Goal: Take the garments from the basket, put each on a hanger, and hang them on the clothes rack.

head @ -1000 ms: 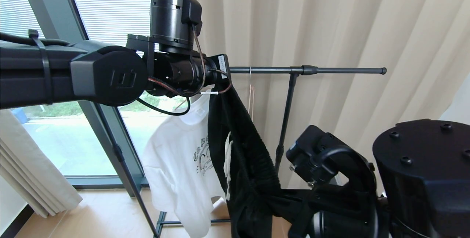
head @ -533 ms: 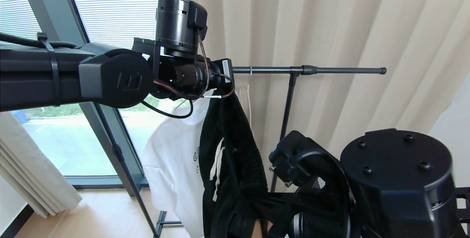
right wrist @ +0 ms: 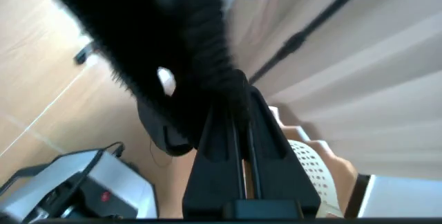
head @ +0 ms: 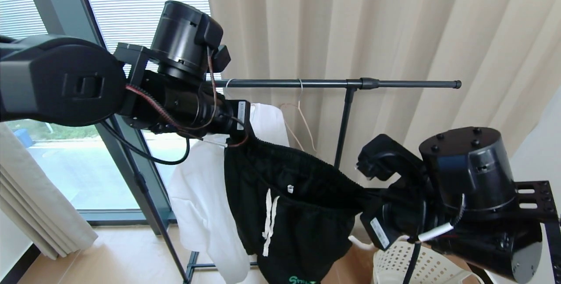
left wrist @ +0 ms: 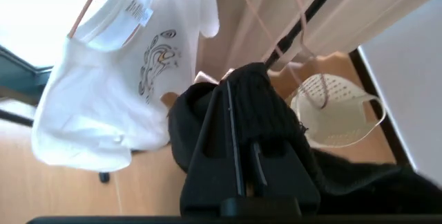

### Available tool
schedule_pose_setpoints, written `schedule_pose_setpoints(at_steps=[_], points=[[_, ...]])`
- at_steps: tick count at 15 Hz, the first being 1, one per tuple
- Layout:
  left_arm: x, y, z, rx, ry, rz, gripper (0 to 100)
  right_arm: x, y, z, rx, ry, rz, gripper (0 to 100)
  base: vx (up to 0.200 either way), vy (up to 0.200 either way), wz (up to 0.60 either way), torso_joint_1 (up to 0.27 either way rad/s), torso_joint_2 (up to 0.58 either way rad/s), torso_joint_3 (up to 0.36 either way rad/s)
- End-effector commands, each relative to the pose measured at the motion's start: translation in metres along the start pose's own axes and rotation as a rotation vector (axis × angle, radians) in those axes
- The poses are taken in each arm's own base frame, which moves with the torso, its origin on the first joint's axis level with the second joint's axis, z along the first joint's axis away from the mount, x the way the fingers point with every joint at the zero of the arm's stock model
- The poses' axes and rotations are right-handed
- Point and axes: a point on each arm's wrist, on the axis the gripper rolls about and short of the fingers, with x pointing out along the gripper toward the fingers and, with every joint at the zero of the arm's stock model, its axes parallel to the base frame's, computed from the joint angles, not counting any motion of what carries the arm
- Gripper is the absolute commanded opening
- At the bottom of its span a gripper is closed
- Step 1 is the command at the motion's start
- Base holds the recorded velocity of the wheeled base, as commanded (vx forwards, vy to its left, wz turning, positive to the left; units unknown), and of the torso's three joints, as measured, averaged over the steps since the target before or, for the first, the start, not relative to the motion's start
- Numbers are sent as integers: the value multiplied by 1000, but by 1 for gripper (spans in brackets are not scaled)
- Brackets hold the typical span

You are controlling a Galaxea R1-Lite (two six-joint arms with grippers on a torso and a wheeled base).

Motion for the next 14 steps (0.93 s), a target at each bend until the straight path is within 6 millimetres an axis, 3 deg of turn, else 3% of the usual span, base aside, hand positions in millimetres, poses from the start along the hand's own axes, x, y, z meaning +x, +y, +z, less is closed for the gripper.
schedule_pose_setpoints(at_steps=[1, 5, 8, 11, 14], points=[[-28, 7, -25, 66, 51, -4, 0, 22, -21, 13, 64, 3, -97, 0, 0, 0, 0, 0, 0, 0], [-34, -9, -79, 172, 200, -58, 0, 55, -27, 43, 304, -42, -129, 0, 0, 0, 0, 0, 0, 0], [-31, -31, -115, 224, 328, -157, 0, 69, -25, 52, 382, -56, -128, 0, 0, 0, 0, 0, 0, 0], [-15, -63, -135, 191, 419, -238, 0, 88, -21, 70, 550, -104, -117, 0, 0, 0, 0, 0, 0, 0], [8, -92, -144, 114, 408, -287, 0, 98, -18, 70, 579, -96, -116, 0, 0, 0, 0, 0, 0, 0]])
